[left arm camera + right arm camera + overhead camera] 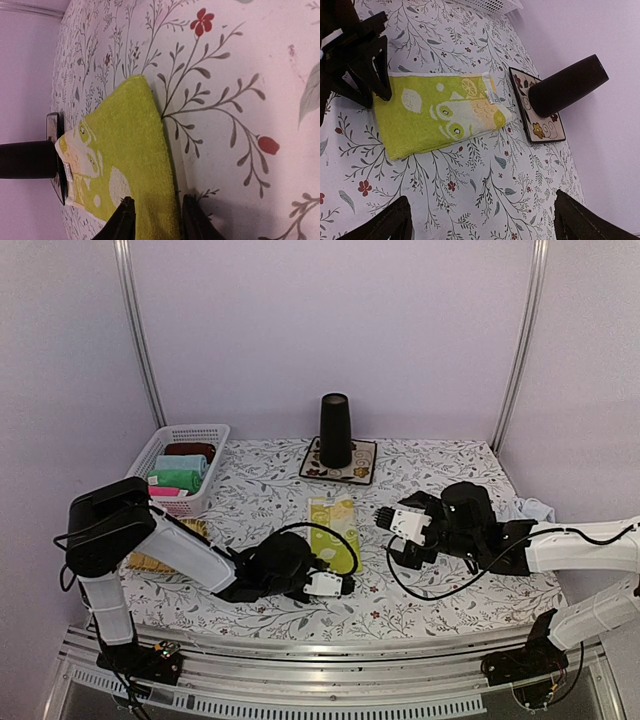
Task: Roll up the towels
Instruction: Roll the towel at the center of the board.
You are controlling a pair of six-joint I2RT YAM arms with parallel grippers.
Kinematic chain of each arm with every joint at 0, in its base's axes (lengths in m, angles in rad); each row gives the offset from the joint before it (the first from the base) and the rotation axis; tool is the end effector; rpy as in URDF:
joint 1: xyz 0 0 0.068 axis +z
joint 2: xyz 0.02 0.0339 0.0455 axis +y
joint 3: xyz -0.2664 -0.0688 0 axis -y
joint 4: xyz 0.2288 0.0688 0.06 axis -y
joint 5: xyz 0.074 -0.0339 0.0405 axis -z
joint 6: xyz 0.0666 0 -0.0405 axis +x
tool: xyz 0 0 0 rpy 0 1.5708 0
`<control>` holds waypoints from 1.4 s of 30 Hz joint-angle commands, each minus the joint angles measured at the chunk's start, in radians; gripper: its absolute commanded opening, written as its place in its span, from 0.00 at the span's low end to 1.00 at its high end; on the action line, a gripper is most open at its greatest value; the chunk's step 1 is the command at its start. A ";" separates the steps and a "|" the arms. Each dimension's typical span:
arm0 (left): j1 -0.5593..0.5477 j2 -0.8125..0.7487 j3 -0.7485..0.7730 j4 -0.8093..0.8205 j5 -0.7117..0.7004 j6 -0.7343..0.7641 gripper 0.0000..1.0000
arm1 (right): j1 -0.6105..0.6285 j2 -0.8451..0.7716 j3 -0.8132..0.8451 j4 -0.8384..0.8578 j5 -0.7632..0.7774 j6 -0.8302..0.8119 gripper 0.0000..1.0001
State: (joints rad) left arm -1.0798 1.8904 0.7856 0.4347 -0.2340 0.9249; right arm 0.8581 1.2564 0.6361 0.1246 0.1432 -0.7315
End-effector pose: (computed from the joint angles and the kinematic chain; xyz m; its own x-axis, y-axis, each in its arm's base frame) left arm 0.1875 -0.3180 0.1028 0.4403 0.8239 -0.3568 0.6986 -0.0648 0.7126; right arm 0.1914 0.2070 0.2161 0.2139 -0.7636 -0.6093 -0.7039 0.3119 -0.6381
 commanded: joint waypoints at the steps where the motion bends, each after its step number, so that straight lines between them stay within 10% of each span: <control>1: -0.012 0.036 0.010 -0.075 -0.025 -0.020 0.34 | 0.004 -0.035 -0.015 -0.015 -0.025 0.018 0.99; 17: 0.027 0.067 0.079 -0.166 0.015 -0.066 0.00 | 0.005 -0.019 0.015 -0.026 -0.052 0.009 0.99; 42: 0.254 0.043 0.414 -0.739 0.696 -0.339 0.00 | 0.005 -0.004 -0.093 0.070 -0.317 -0.183 0.98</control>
State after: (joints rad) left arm -0.8658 1.9087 1.1419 -0.2028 0.3035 0.6487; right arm 0.8581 1.2079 0.5346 0.1528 -0.1017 -0.8955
